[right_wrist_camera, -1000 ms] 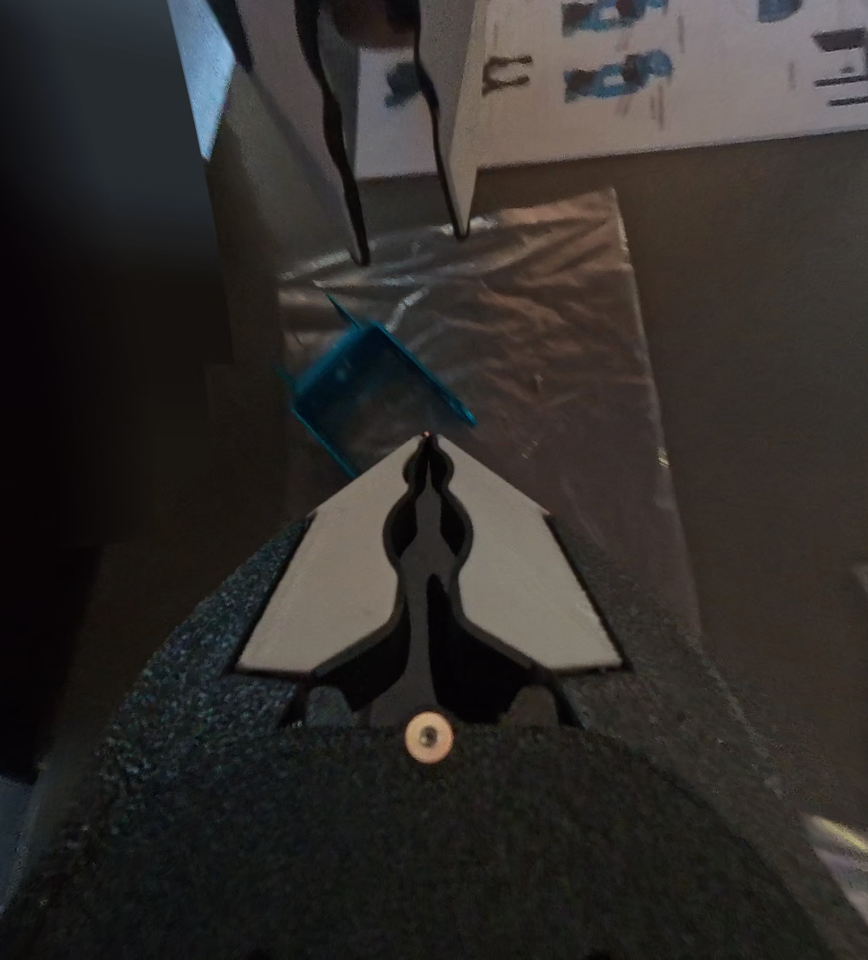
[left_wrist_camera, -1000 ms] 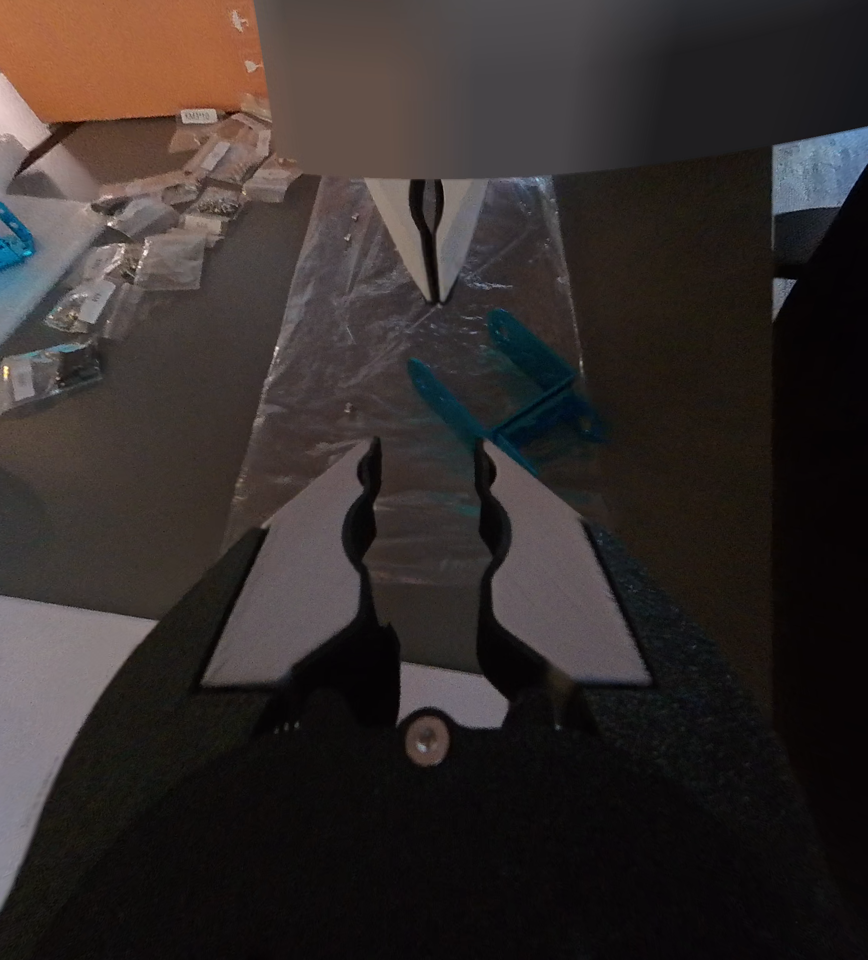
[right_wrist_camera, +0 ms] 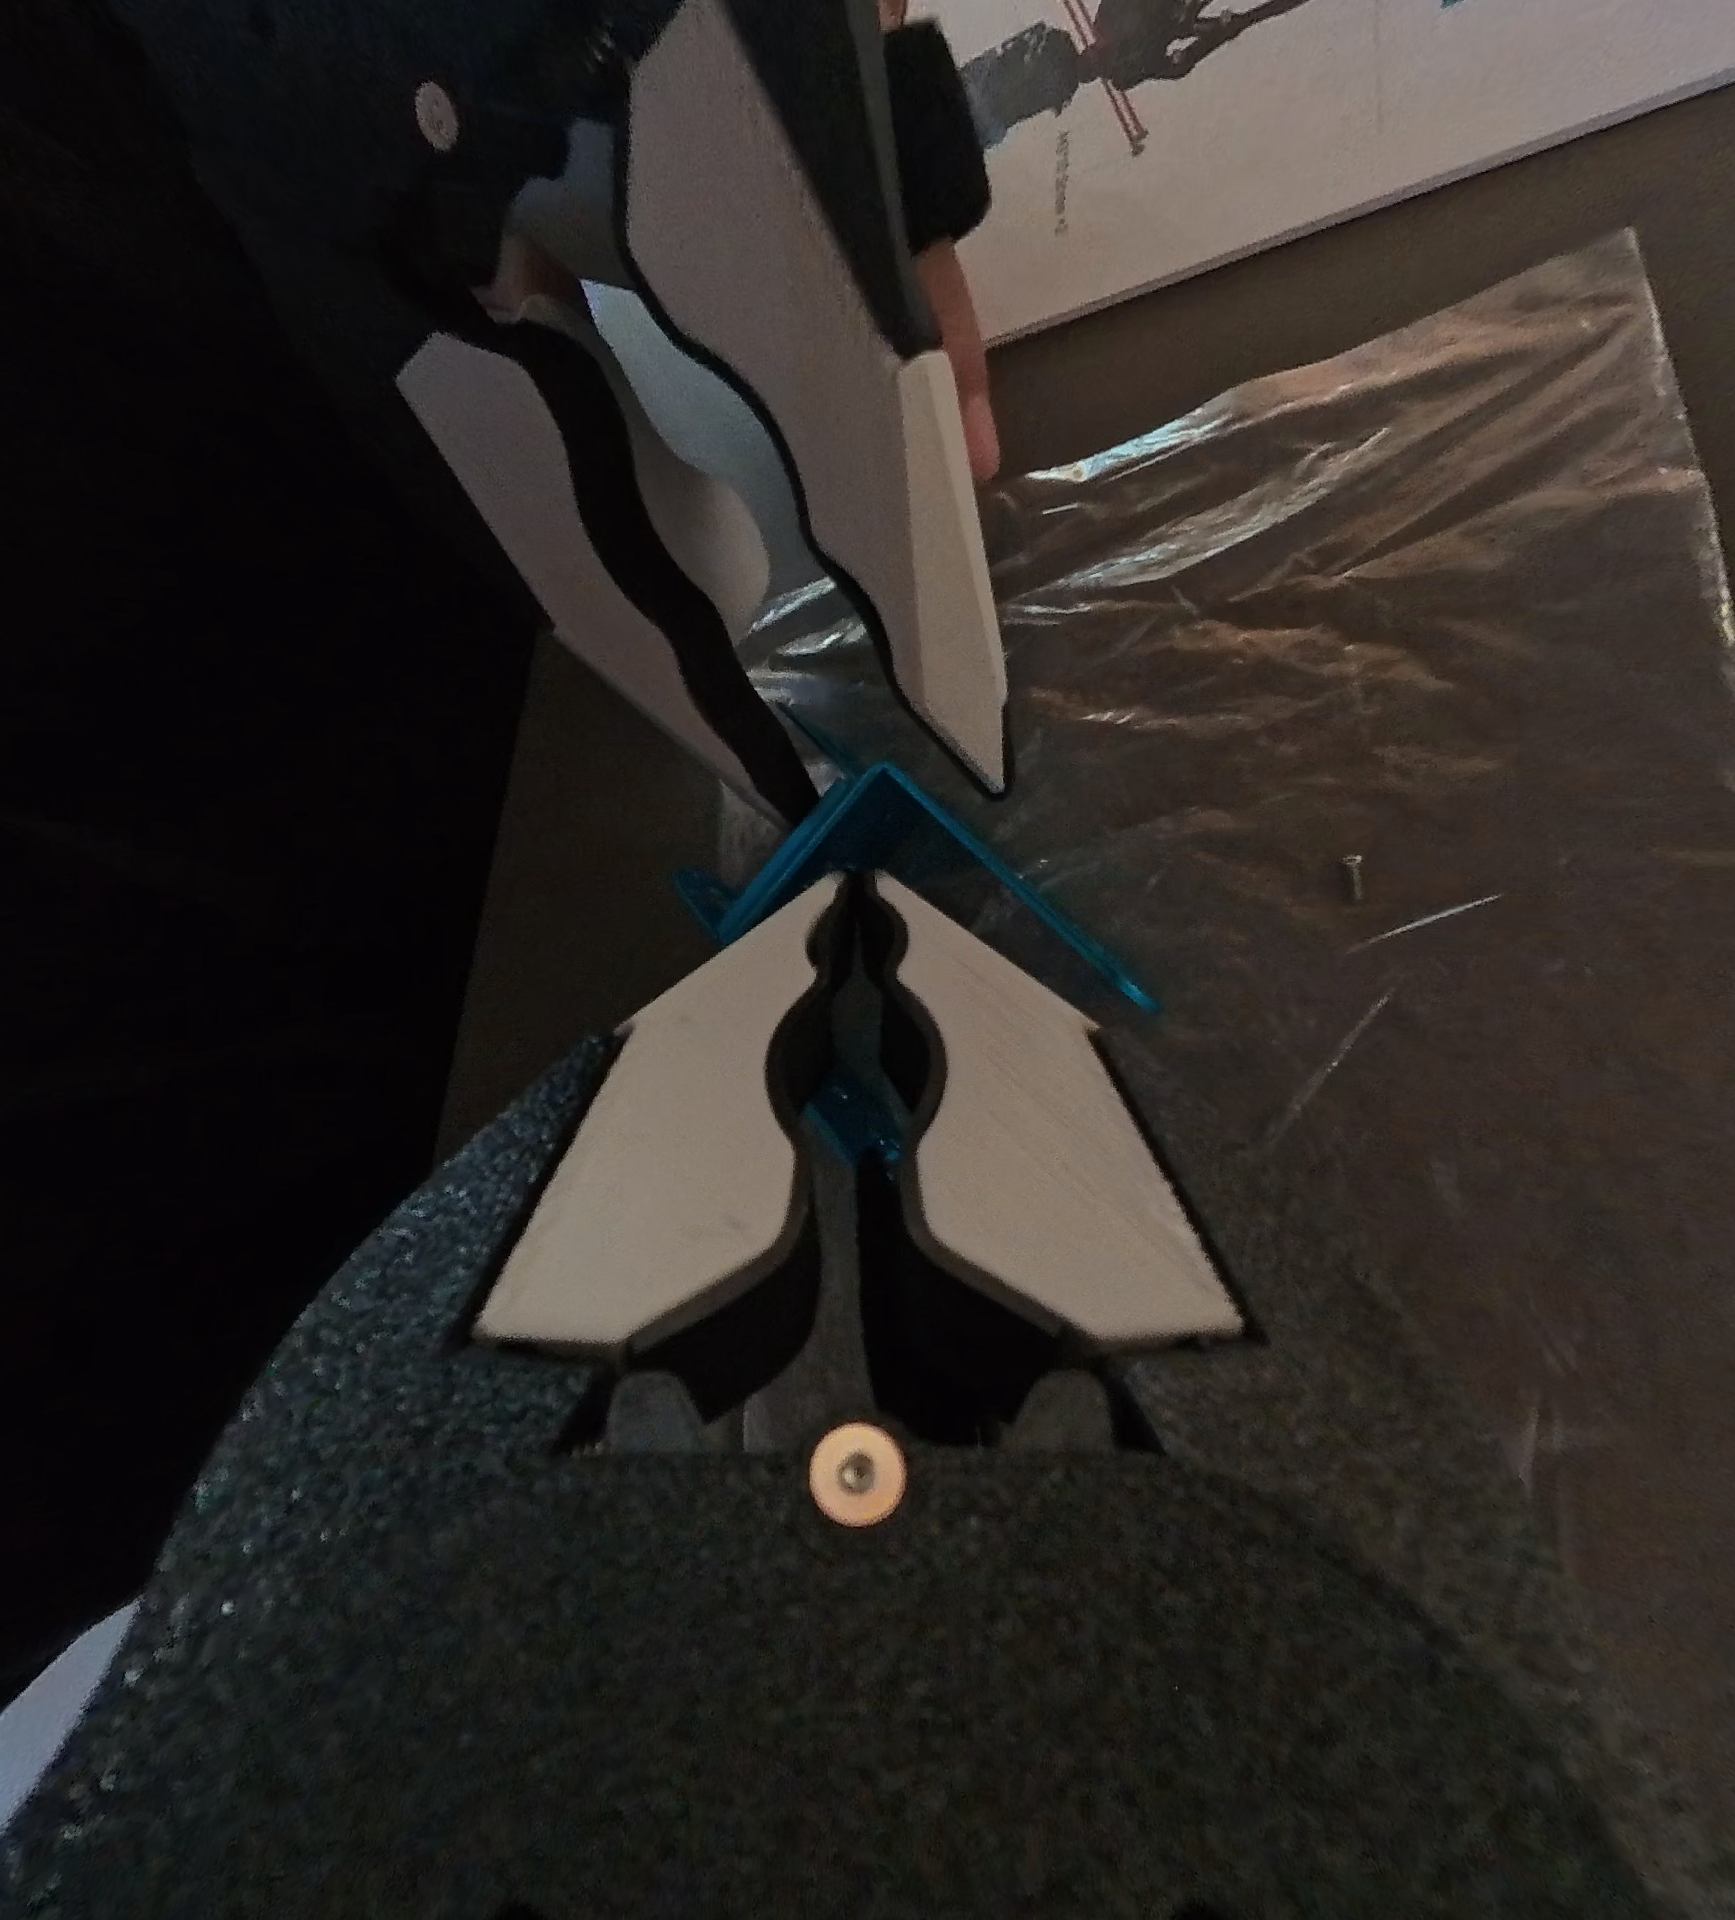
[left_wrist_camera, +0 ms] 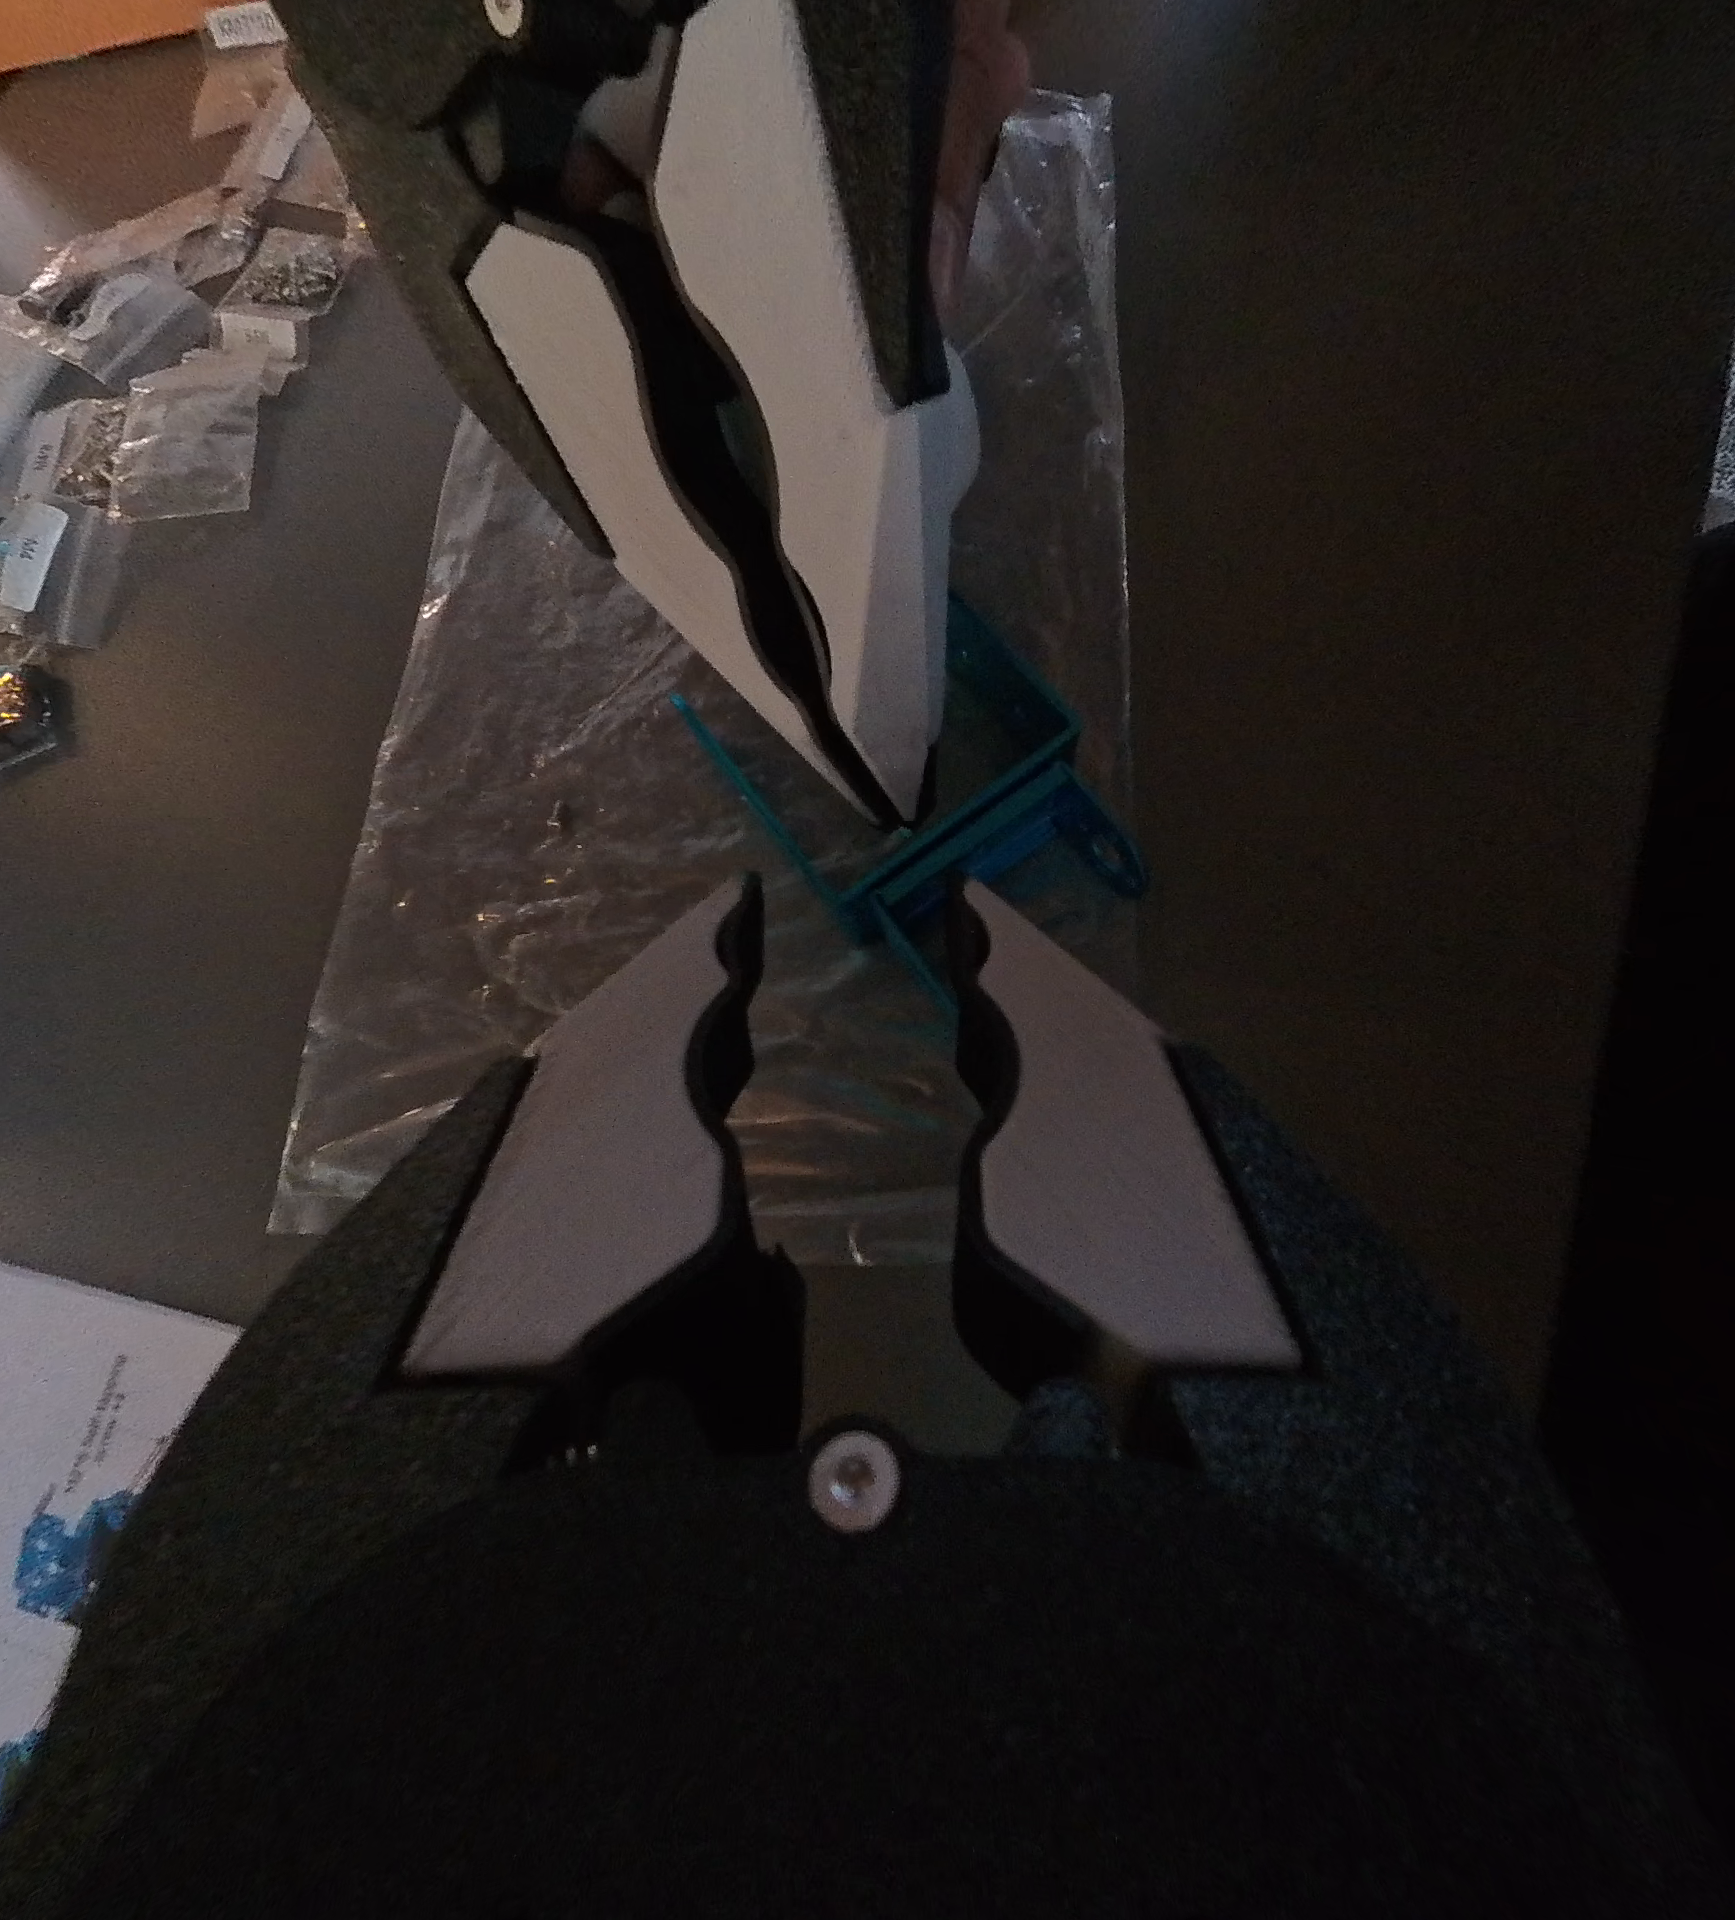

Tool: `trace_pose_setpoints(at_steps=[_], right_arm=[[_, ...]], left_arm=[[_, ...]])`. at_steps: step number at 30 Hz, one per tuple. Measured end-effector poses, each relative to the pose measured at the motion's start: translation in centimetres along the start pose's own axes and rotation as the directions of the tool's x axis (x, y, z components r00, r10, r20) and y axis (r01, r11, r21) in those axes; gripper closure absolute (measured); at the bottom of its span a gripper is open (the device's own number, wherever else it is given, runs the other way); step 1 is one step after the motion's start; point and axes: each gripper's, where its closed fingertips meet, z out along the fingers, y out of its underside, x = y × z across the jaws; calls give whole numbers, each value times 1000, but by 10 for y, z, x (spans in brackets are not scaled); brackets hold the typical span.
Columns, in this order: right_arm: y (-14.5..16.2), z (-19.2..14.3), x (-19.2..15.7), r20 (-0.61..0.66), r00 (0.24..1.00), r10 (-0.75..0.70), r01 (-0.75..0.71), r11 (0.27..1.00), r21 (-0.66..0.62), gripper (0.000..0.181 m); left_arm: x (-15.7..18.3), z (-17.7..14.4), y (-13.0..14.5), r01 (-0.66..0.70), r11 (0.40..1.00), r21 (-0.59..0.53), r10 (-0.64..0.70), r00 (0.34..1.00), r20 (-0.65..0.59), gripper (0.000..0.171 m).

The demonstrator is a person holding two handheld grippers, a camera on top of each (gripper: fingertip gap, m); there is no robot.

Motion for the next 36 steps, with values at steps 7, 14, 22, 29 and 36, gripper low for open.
trace_pose_setpoints(at_steps=[7, 14, 22, 29, 36], right_arm=[[2, 0, 1, -18, 1000, -12, 12, 1000, -14, 181], [2, 2, -1, -17, 999, -30, 29, 999, -25, 181], [3, 1, -2, -5, 1000, -28, 28, 999, -23, 181], [4, -4, 1, -17, 997, -81, 80, 996, -43, 181], [6, 2, -5, 16, 941, -339, 339, 935, -105, 172]], left_arm=[[1, -3, -4, 13, 1000, 23, -13, 1000, -6, 138], [-1, -3, -4, 17, 1000, 27, -17, 1000, -1, 137], [1, -1, -4, 5, 1000, 21, -5, 1000, -5, 138], [1, -1, -2, 8, 1000, 15, -8, 1000, -10, 141], [0, -4, 0, 7, 1000, 1, -7, 1000, -6, 139]])
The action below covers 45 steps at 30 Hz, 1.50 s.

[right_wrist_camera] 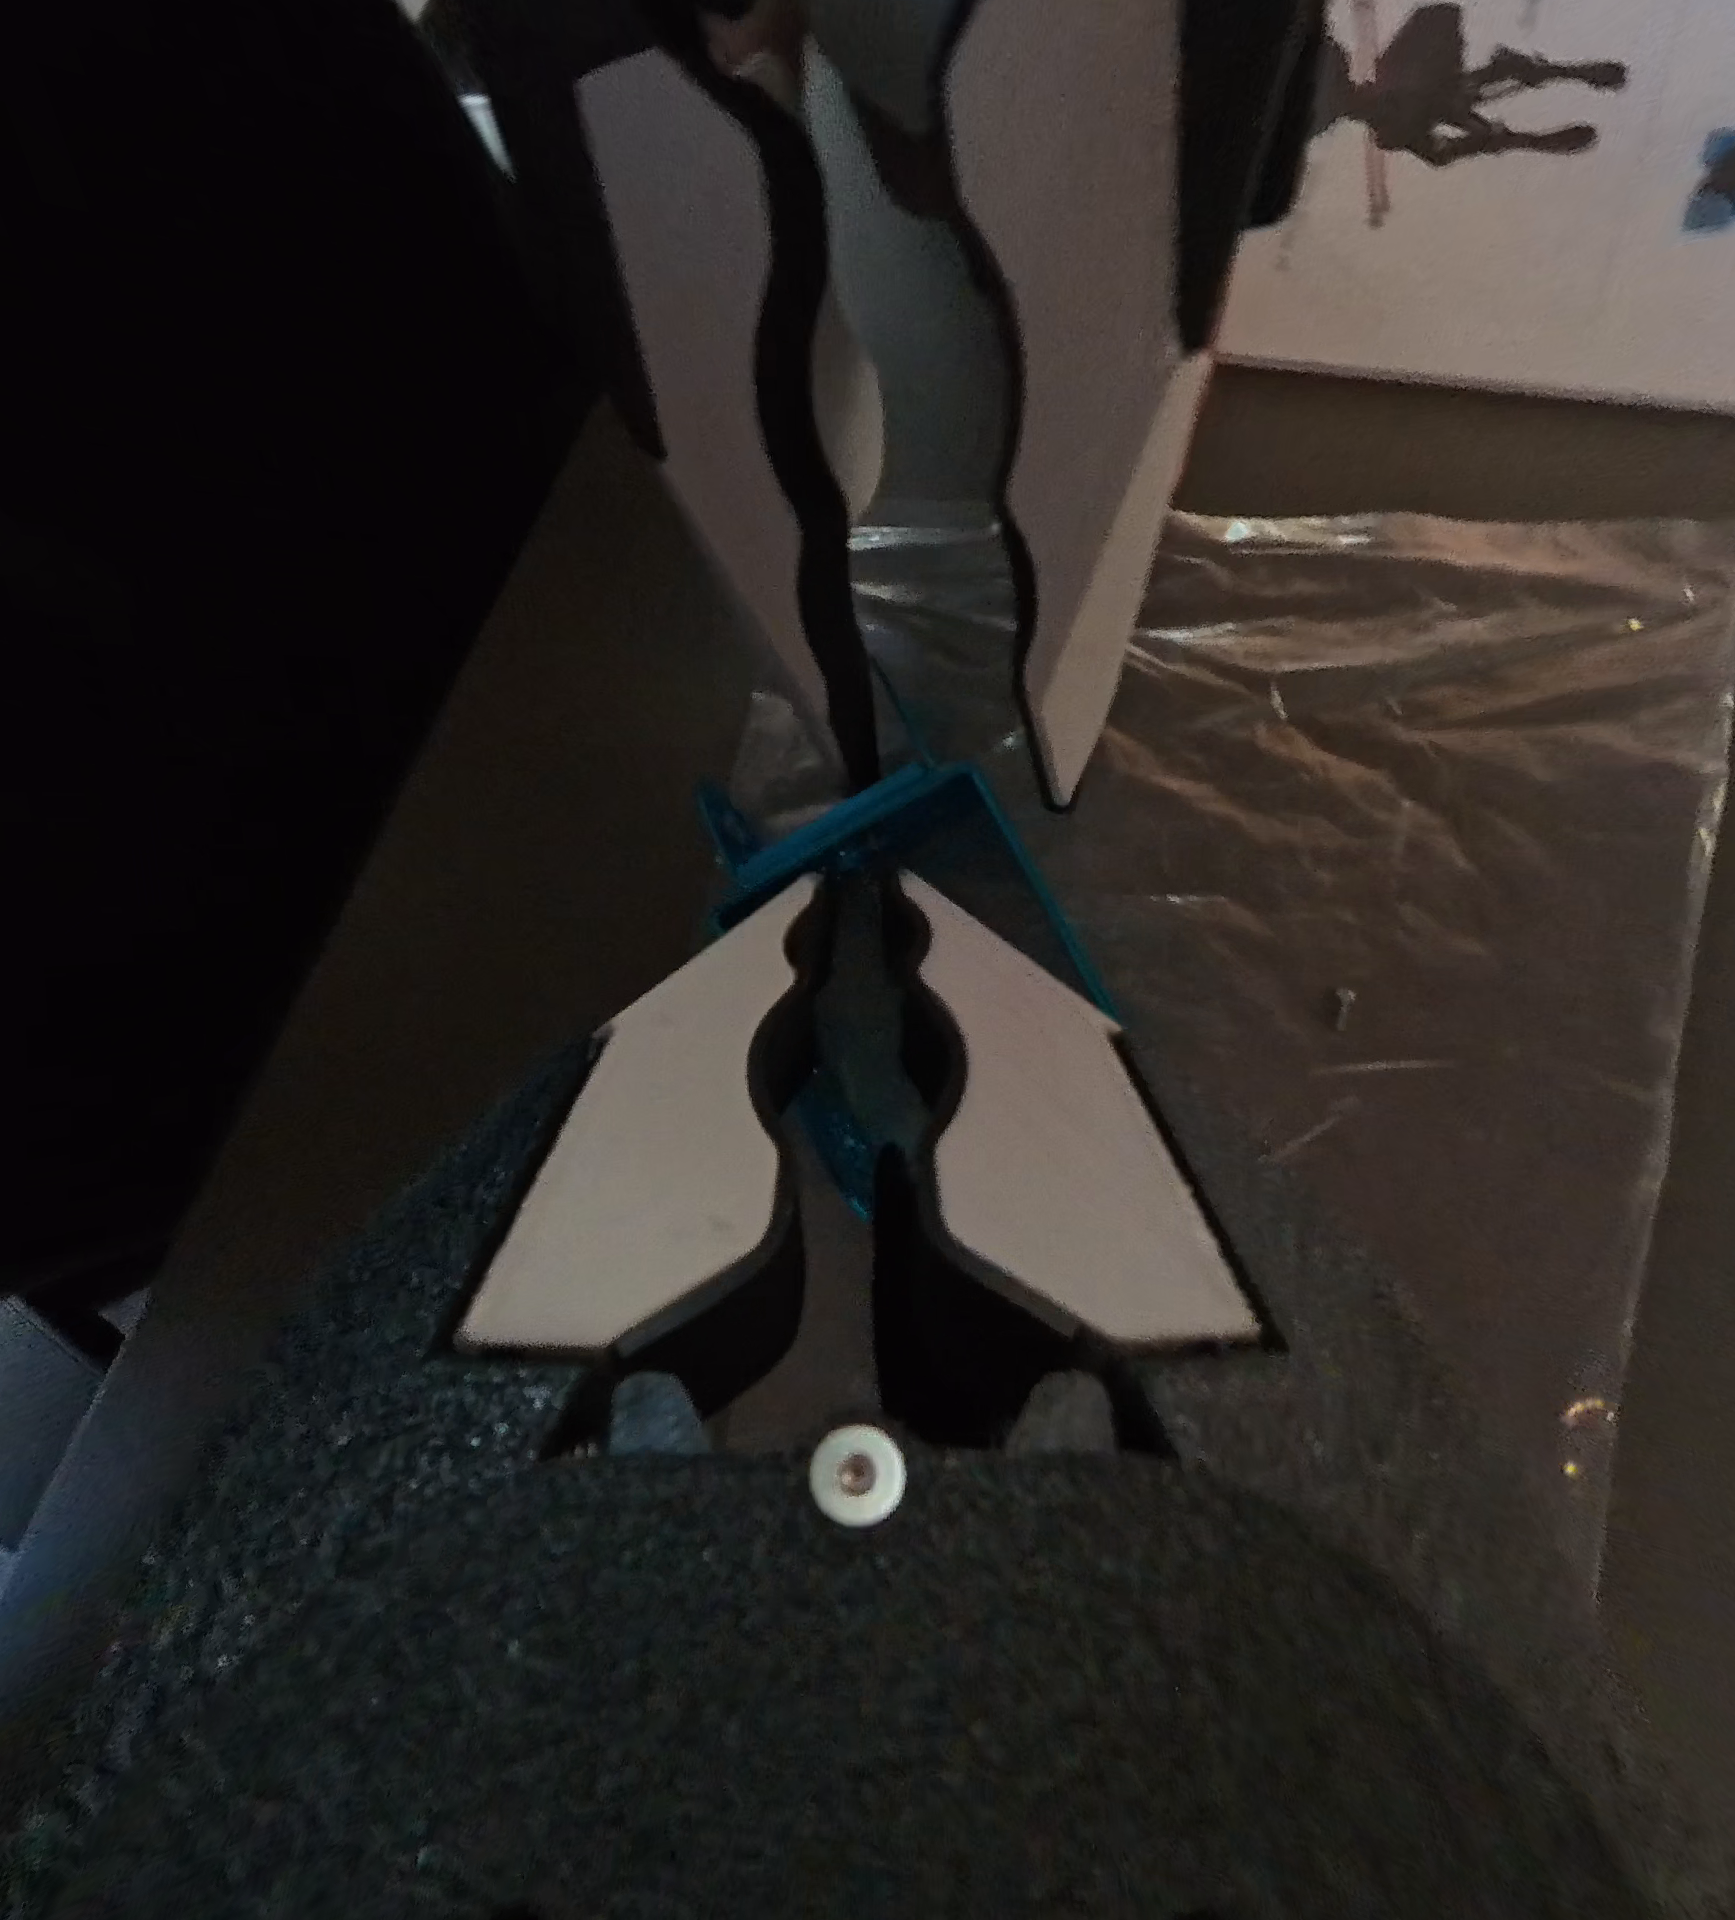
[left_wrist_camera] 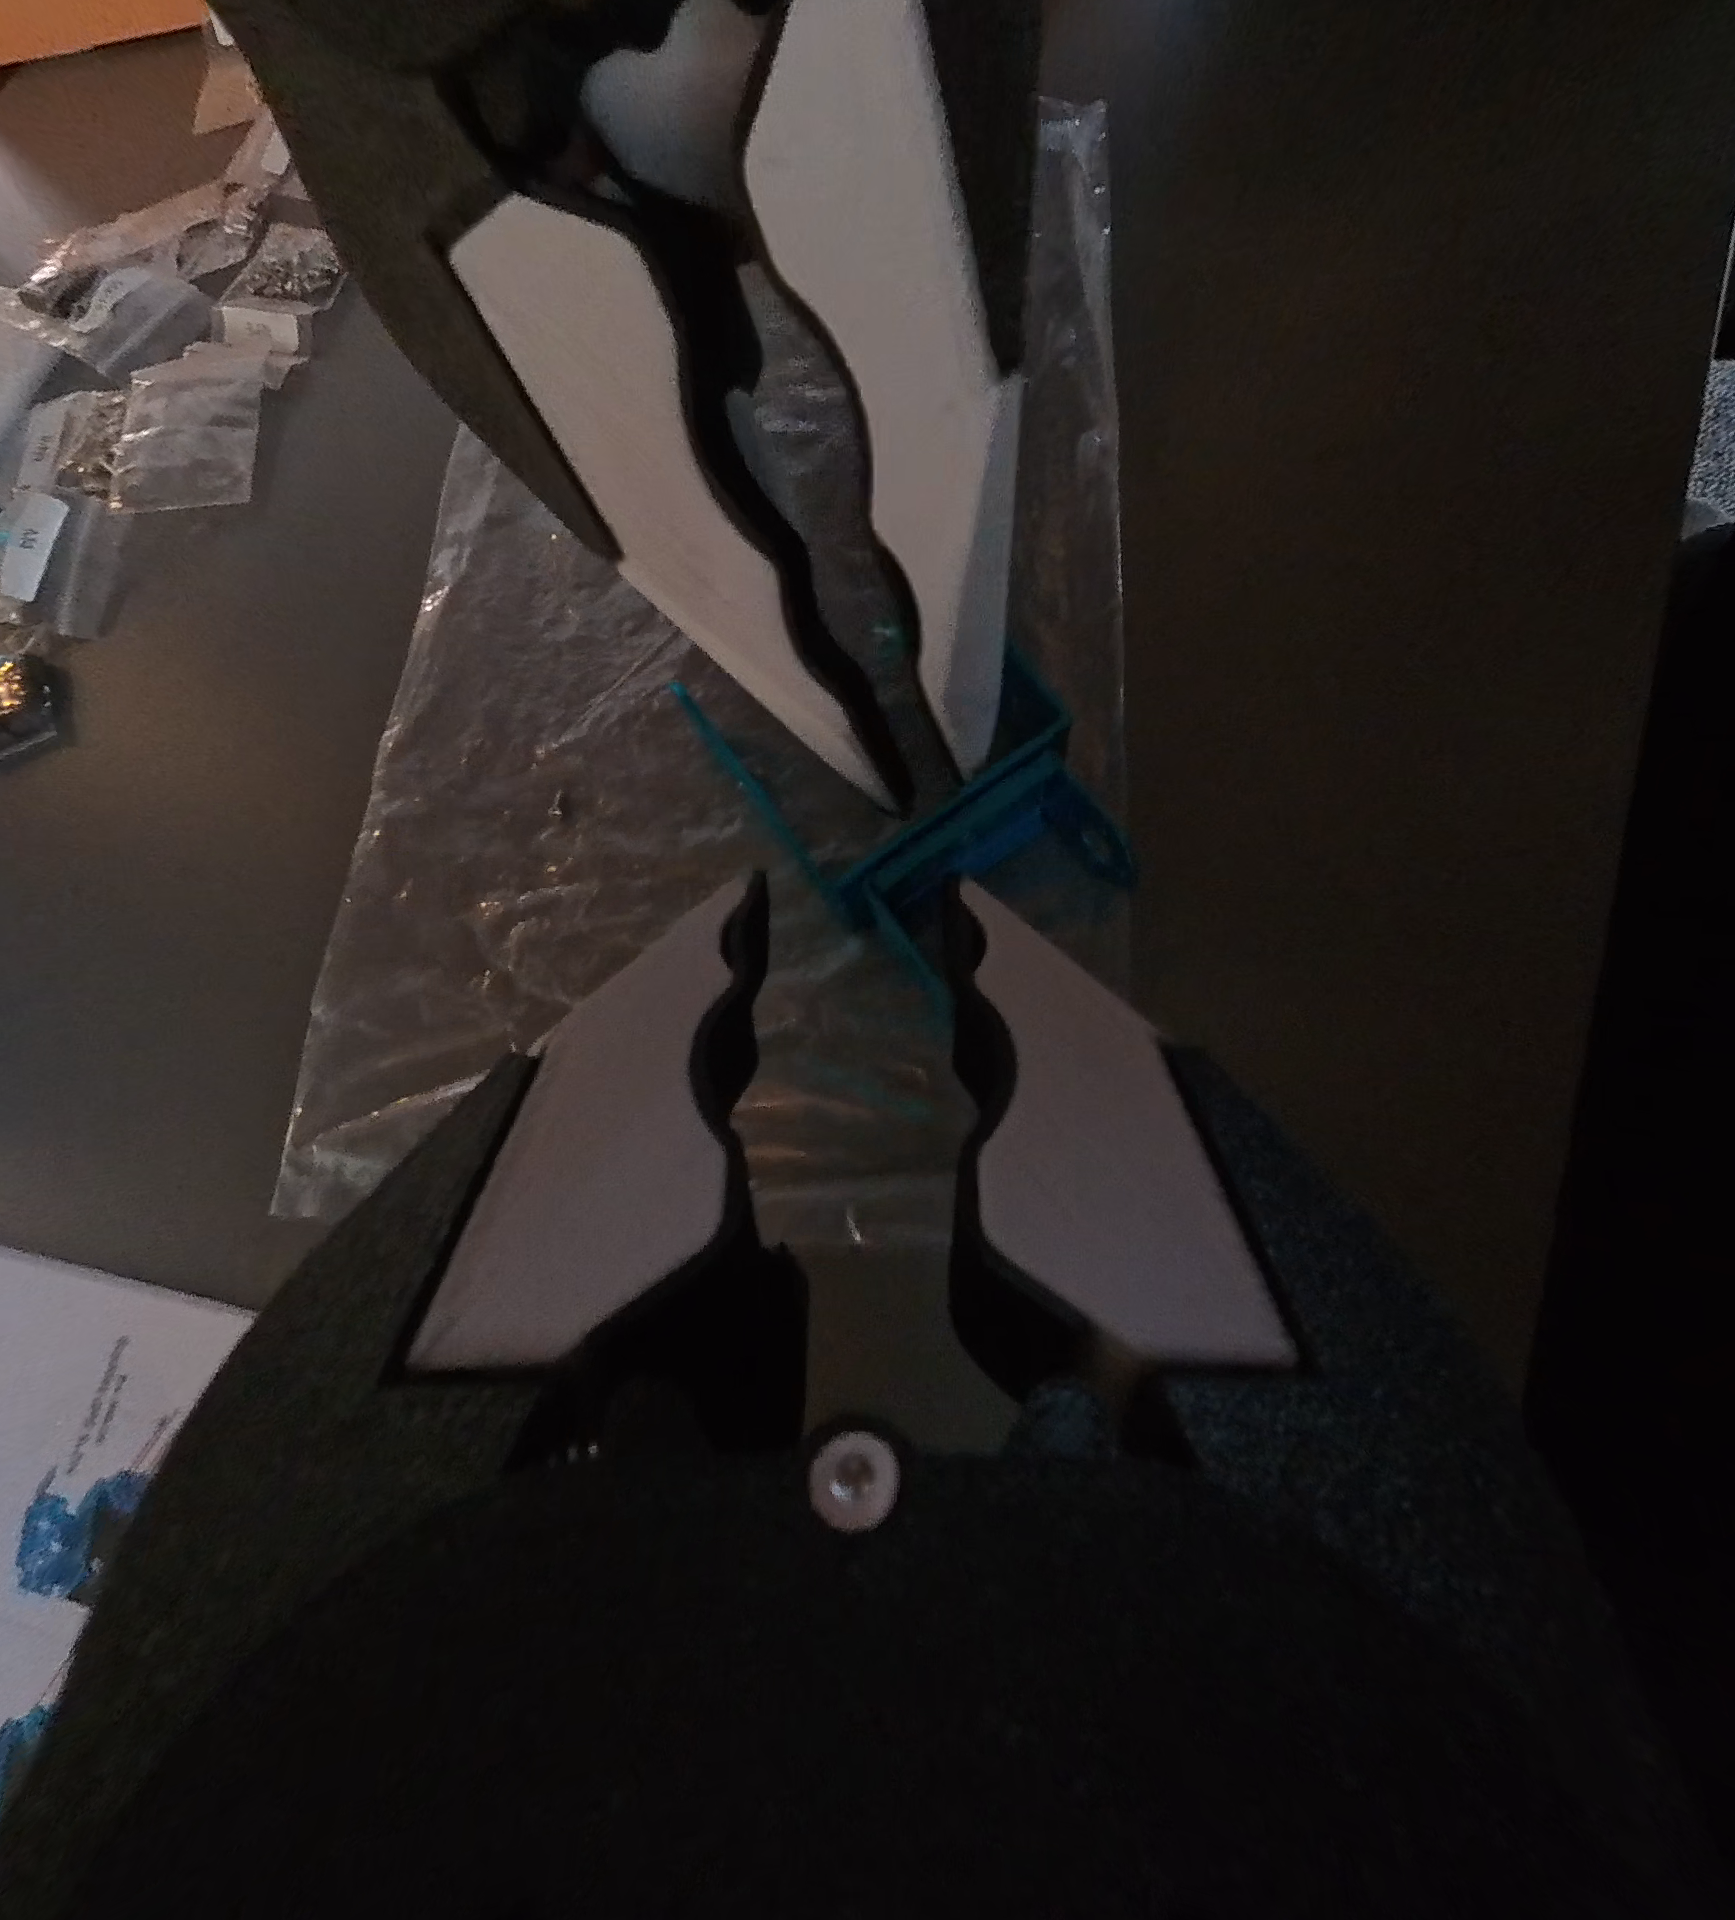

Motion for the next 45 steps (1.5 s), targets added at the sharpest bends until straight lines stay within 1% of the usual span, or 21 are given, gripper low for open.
trace_pose_setpoints(at_steps=[2, 4, 8, 10, 15, 18, 21, 24, 29, 36, 40, 45], right_arm=[[2, 3, 3, -21, 999, -43, 43, 999, -15, 171], [8, 7, 5, -28, 997, -66, 65, 996, -56, 169], [-5, 7, -3, 1, 998, -61, 61, 998, 7, 168], [-4, 8, 0, -7, 999, -46, 46, 999, -6, 164], [6, 9, 2, -40, 998, -56, 54, 997, -59, 163], [6, 9, 2, -43, 997, -57, 54, 997, -60, 164], [-2, 12, -1, -40, 997, -71, 69, 997, -33, 164], [-3, 16, -2, -45, 996, -79, 77, 996, -44, 163], [-4, 14, -4, -36, 996, -76, 75, 997, -29, 164], [5, 7, -2, -56, 994, -92, 88, 994, -67, 164], [5, 12, 1, -78, 989, -123, 117, 990, -74, 165], [5, 12, 3, -86, 990, -115, 108, 991, -78, 170]], left_arm=[[0, -2, 2, 2, 1000, -6, -2, 1000, 1, 139], [0, -3, 4, 2, 1000, -13, -2, 1000, 5, 140], [0, -8, 7, 5, 1000, -15, -4, 1000, 14, 140], [1, -9, 7, 10, 1000, -10, -10, 1000, 12, 141], [6, -7, 4, -4, 1000, -3, 4, 1000, 16, 140], [5, -5, 5, -14, 1000, -13, 14, 1000, 23, 140], [1, -6, 5, -1, 1000, -9, 2, 1000, 28, 141], [-1, -7, 4, 10, 1000, -1, -10, 1000, 26, 141], [-1, -8, 3, -5, 1000, -4, 5, 1000, 27, 140], [0, -9, 5, -3, 1000, -5, 3, 1000, 13, 140], [4, -9, 3, 2, 1000, 10, -2, 1000, 0, 140], [2, -6, 1, -4, 1000, 10, 4, 1000, 1, 139]])
